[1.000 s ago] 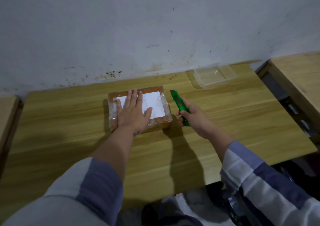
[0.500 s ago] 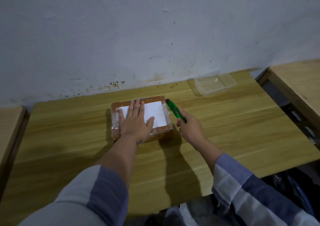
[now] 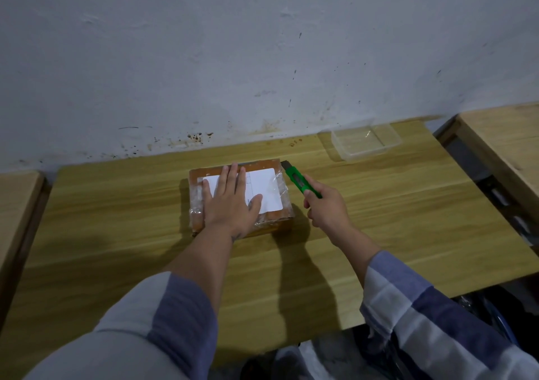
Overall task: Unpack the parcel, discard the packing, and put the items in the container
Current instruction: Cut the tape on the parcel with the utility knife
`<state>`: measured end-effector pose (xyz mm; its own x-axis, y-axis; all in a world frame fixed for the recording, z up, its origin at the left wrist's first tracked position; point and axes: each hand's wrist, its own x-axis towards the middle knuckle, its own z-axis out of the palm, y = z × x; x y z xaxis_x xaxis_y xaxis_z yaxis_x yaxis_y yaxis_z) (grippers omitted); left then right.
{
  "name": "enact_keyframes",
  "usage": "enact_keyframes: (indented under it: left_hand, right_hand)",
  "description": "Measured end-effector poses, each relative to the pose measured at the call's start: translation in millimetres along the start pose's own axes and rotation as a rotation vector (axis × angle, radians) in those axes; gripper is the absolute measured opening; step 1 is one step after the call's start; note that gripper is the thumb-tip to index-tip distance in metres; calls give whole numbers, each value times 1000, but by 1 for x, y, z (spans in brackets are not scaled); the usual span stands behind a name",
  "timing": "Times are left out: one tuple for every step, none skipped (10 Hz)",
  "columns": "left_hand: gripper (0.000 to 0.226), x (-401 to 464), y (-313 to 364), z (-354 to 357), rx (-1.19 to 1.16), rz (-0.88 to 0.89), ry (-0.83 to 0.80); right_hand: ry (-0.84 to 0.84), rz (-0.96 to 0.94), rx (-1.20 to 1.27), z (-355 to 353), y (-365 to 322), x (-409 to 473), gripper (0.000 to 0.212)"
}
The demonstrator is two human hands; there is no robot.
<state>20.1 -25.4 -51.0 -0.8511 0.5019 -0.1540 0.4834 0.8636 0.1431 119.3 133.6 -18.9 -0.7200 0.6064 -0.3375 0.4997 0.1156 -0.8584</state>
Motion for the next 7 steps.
enact_keyframes:
  left_hand:
    - [70, 1, 0, 1, -6, 3, -4]
    - [70, 1, -1, 1, -12, 5, -7]
    - [70, 2, -1, 1, -9, 7, -11]
    - [71, 3, 0, 0, -4, 17, -27]
    - [73, 3, -2, -1, -8, 21, -41]
    - [78, 4, -2, 1, -7, 9, -36]
    - [80, 5, 1, 3, -6, -17, -27]
  right_hand:
    - [-13, 31, 61, -1, 0, 0, 43]
    - [-25, 72, 129, -5, 1, 0, 44]
    - [-32, 73, 135, -7, 2, -1, 43]
    - [-31, 56, 97, -7, 2, -1, 42]
    - [-14, 22, -5, -5, 1, 0, 41]
    - [8, -74, -183, -2, -3, -2, 42]
    - [28, -191, -417, -2, -9, -9, 44]
